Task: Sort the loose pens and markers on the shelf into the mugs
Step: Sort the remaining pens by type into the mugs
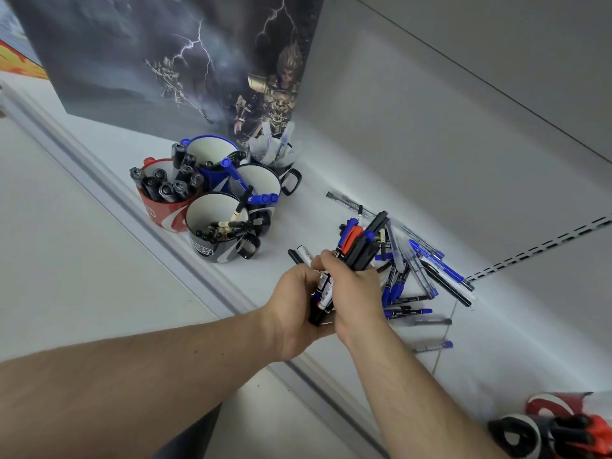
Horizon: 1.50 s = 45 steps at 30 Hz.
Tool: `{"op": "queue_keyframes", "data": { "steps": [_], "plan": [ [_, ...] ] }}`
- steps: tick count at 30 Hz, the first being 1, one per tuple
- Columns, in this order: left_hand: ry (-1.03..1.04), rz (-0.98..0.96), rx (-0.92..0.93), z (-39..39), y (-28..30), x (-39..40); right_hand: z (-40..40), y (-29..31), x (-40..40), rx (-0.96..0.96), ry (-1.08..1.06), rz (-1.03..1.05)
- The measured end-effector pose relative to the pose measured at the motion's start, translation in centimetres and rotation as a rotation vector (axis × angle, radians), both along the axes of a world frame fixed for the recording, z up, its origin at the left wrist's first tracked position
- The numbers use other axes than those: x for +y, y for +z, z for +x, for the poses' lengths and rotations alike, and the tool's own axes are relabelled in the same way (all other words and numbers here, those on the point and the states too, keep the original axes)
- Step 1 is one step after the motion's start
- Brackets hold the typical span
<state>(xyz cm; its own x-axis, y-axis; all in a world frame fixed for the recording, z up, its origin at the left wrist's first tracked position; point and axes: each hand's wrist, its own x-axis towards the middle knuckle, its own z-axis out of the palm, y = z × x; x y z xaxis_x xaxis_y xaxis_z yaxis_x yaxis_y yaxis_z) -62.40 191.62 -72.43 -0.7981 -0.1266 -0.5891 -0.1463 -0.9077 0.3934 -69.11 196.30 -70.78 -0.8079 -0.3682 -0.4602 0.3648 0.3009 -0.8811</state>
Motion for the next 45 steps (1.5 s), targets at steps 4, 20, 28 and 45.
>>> {"op": "queue_keyframes", "data": {
  "steps": [4,20,28,45],
  "plan": [
    [-0.176,-0.318,0.062,0.6,0.1,-0.3,0.0,0.3,0.4,0.014,0.027,0.063],
    [-0.473,-0.942,0.239,0.8,5.7,-1.6,-2.9,9.5,5.8,0.036,0.427,-0.001],
    [-0.685,-1.040,0.286,0.6,14.3,2.0,-2.7,18.0,11.8,0.399,0.305,0.163],
    [-0.392,-0.612,0.109,6.2,14.6,19.2,0.7,20.0,25.7,0.036,0.367,0.067]
  ]
}}
